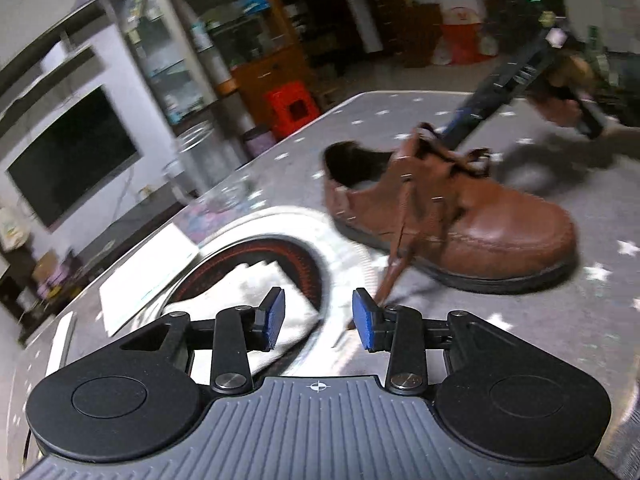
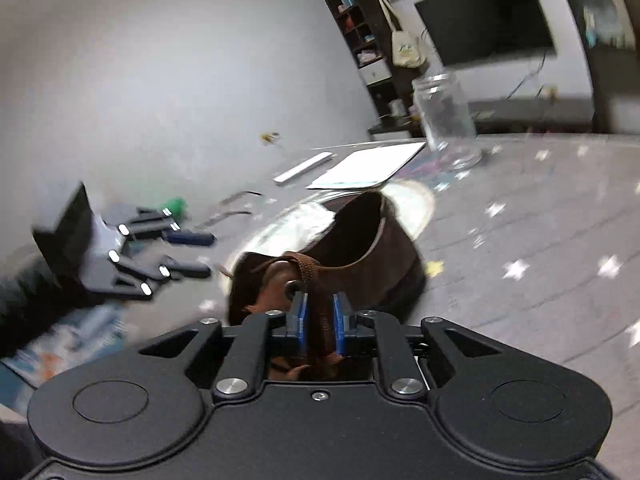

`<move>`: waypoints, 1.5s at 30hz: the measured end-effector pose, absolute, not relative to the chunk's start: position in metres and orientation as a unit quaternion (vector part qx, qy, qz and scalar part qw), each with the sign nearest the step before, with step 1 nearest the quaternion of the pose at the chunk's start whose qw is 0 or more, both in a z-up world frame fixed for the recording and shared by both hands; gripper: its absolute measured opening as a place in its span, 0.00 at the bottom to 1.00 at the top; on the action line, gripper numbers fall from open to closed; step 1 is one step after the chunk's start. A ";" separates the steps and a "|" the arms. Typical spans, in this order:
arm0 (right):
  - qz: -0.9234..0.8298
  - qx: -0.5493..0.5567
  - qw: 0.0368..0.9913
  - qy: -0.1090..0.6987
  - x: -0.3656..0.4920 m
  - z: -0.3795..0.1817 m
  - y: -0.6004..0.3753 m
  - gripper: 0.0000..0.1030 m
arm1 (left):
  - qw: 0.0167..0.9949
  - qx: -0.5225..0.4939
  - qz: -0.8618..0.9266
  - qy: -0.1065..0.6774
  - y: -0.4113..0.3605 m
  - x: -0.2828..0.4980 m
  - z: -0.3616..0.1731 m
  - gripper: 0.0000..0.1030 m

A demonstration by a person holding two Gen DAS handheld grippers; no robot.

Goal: Lace up shoes with both hands

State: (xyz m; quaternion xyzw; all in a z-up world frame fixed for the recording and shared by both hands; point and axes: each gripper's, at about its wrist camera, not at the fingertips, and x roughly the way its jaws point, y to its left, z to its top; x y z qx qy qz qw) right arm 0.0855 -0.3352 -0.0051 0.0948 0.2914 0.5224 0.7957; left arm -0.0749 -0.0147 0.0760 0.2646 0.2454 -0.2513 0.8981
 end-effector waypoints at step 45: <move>0.476 -0.201 0.829 0.215 -0.051 0.009 -0.277 0.27 | 0.804 0.310 -0.428 0.274 -0.071 -0.010 0.043 0.06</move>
